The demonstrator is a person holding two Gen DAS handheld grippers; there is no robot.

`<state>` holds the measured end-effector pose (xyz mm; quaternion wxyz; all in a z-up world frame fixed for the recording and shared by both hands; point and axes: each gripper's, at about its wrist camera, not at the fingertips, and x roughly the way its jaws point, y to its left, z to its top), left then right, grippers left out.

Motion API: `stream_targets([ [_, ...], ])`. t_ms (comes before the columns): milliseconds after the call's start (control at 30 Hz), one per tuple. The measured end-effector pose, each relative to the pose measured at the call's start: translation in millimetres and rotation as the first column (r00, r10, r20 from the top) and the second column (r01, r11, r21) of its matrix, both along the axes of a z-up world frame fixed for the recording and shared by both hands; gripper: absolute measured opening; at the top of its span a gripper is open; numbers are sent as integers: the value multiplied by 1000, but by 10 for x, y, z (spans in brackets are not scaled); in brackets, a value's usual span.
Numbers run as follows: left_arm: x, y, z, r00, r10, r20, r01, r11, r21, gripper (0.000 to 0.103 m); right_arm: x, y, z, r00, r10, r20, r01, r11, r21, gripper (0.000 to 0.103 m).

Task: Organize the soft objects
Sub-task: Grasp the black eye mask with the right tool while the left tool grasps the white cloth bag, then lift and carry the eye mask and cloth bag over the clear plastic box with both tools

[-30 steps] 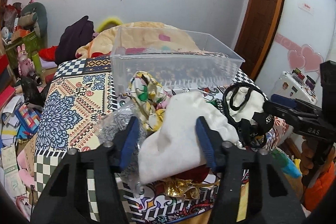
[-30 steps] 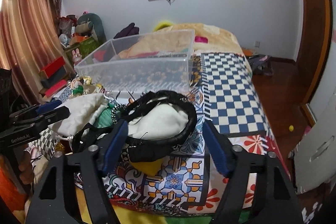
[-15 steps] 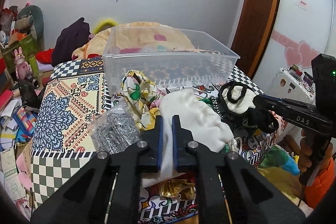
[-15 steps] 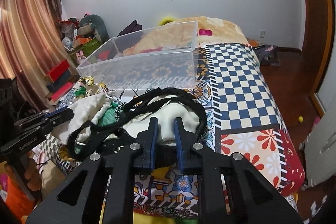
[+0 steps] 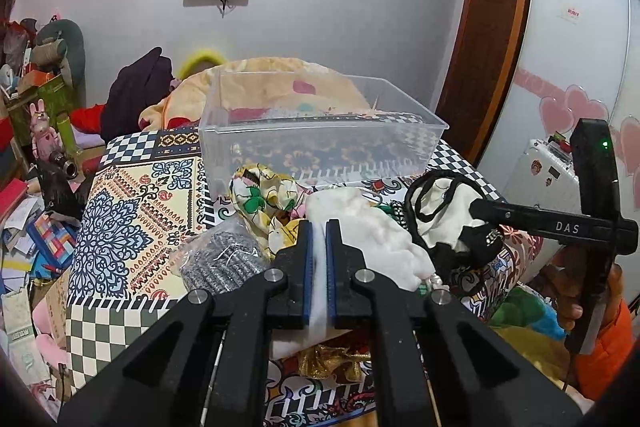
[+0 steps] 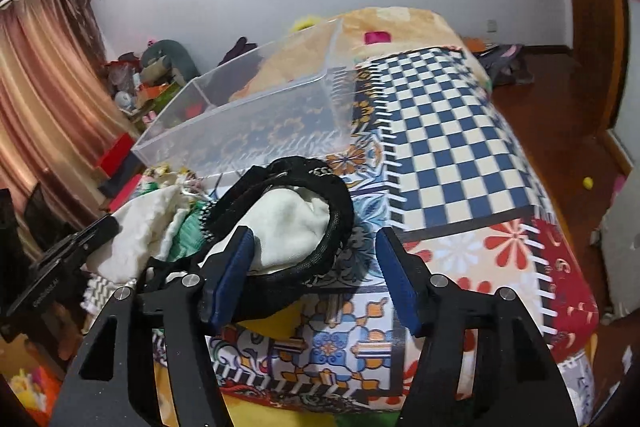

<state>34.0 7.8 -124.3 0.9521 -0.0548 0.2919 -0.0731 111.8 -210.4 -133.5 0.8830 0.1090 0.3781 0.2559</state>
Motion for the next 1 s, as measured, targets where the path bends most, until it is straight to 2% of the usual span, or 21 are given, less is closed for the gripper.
stream_targets([
  [33,4,0,6,1000,0,1,0,1000,-2,5,0,19,4,1000,8,-2,-8,1000,3,57],
  [100,6,-3,22,1000,0,4,0,1000,-7,5,11,44,-4,1000,29,-6,-29,999,21,43],
  [167,-1,-12,44,1000,2,11,-2,1000,-4,5,3,120,7,999,44,-9,-43,998,34,39],
  [400,-23,-41,211,998,10,60,-11,1000,17,5,-65,299,185,997,49,57,-50,999,2,14],
  [700,84,17,518,990,20,140,-24,999,29,2,-40,442,515,983,61,172,-62,998,1,11],
  [833,146,79,537,994,-10,106,9,1000,14,2,13,452,657,974,64,216,-70,997,20,11],
  [933,145,84,452,998,-23,64,19,998,51,15,25,477,707,968,65,242,-71,997,13,11],
  [1000,129,78,351,999,-26,35,24,997,69,41,36,496,672,969,74,235,-77,997,3,11],
])
